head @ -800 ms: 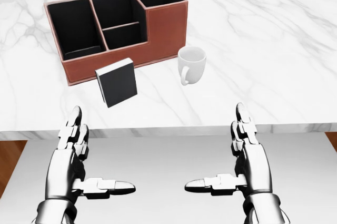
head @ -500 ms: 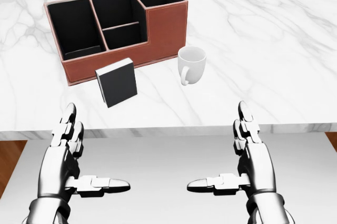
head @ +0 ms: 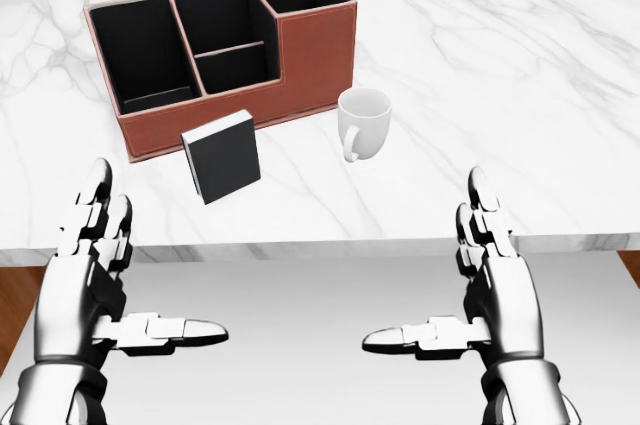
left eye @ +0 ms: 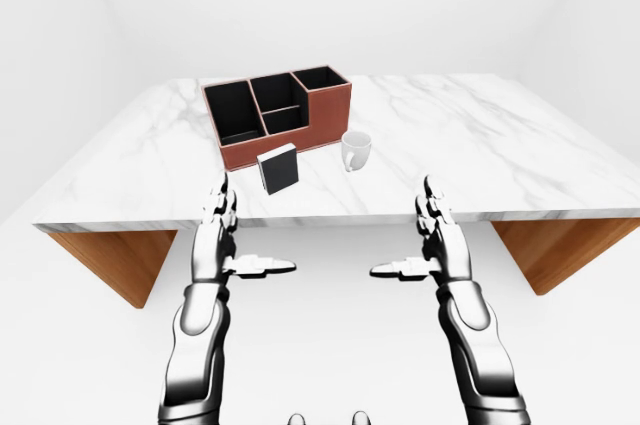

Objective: Pick up the book and place it in the front compartment of the caddy.

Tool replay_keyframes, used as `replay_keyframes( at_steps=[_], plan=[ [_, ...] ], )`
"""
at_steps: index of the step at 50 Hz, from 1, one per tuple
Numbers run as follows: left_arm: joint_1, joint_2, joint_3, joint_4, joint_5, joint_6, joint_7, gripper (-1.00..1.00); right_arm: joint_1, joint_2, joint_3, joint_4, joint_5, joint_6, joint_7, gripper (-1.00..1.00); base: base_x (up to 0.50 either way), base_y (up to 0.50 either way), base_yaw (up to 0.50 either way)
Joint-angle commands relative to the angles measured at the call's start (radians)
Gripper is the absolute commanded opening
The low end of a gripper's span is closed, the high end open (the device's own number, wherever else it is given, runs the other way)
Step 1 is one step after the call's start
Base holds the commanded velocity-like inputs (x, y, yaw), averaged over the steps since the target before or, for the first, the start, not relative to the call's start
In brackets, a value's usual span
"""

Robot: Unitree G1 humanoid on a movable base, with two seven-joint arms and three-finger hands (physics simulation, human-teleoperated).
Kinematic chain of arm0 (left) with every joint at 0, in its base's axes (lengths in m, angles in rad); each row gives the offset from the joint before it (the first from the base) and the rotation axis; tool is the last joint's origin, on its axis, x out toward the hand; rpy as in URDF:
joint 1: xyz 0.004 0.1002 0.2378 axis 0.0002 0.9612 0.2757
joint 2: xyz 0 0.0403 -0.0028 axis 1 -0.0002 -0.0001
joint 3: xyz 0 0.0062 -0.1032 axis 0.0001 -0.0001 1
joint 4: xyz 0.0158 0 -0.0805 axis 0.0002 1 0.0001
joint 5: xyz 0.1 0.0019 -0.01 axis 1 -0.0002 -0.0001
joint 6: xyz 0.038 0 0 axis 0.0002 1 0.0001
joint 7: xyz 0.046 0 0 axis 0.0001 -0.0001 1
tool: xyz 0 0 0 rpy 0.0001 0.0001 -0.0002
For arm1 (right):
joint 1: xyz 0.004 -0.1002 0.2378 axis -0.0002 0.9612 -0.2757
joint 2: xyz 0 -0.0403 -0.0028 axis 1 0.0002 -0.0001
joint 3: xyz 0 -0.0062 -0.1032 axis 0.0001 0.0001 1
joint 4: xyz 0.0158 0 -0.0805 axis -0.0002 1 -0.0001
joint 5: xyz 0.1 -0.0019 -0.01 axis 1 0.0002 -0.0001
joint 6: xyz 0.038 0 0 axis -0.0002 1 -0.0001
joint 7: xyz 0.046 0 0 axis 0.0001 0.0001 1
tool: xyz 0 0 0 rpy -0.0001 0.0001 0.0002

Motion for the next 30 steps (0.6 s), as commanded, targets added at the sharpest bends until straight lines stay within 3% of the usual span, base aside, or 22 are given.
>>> replay_keyframes(
  at_steps=[1,11,30],
  plan=[
    [-0.004,0.004,0.013,-0.044,-0.006,0.000,-0.006,1.00,0.005,-0.001,-0.007,-0.077,0.007,0.000,0.004,1.00,0.00,0.00,0.00],
    [-0.003,0.004,0.015,-0.046,-0.005,0.000,-0.008,1.00,0.020,0.000,0.002,-0.124,0.021,0.000,0.029,1.00,0.00,0.02,0.00],
    [-0.002,0.003,0.014,-0.039,-0.003,0.000,-0.008,1.00,0.018,-0.002,-0.003,-0.121,0.012,0.000,0.037,1.00,0.14,0.50,0.00]
  ],
)
